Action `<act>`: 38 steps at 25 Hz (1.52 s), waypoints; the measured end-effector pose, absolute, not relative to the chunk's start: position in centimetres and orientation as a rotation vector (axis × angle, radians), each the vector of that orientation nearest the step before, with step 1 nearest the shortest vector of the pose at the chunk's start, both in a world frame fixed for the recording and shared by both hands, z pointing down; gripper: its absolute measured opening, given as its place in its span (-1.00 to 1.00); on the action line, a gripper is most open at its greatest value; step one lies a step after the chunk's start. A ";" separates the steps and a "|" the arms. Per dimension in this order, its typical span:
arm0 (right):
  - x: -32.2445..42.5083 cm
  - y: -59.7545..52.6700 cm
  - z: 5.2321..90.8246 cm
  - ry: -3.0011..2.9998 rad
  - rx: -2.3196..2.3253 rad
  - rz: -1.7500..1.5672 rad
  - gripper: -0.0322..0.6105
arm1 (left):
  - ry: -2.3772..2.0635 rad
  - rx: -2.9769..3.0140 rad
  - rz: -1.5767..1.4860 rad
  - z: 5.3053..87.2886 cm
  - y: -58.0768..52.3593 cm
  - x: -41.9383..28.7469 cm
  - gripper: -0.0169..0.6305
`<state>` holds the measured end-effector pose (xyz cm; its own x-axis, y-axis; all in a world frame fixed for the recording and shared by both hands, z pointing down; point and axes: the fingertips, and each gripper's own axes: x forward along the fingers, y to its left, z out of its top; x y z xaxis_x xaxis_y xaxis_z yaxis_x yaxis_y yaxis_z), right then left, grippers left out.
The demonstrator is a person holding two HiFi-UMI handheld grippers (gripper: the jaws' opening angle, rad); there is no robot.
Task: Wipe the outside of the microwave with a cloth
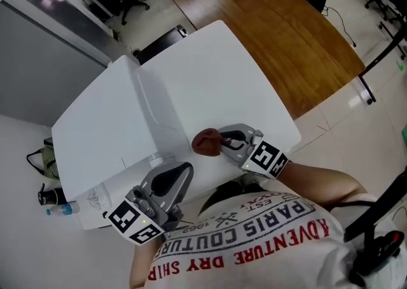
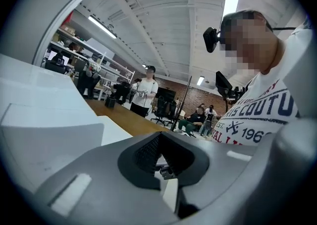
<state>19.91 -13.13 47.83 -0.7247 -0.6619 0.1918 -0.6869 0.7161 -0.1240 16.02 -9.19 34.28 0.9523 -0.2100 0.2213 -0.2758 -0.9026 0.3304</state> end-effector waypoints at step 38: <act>14.8 -37.0 50.1 -2.689 1.210 0.296 -0.77 | -0.860 2.596 0.211 33.8 -12.3 -0.2 -0.93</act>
<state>14.81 -36.97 50.09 -0.6532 -0.7176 0.2415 -0.7530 0.6492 -0.1076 -0.16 -12.32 33.85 0.7996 -0.5407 0.2615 -0.6003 -0.7324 0.3212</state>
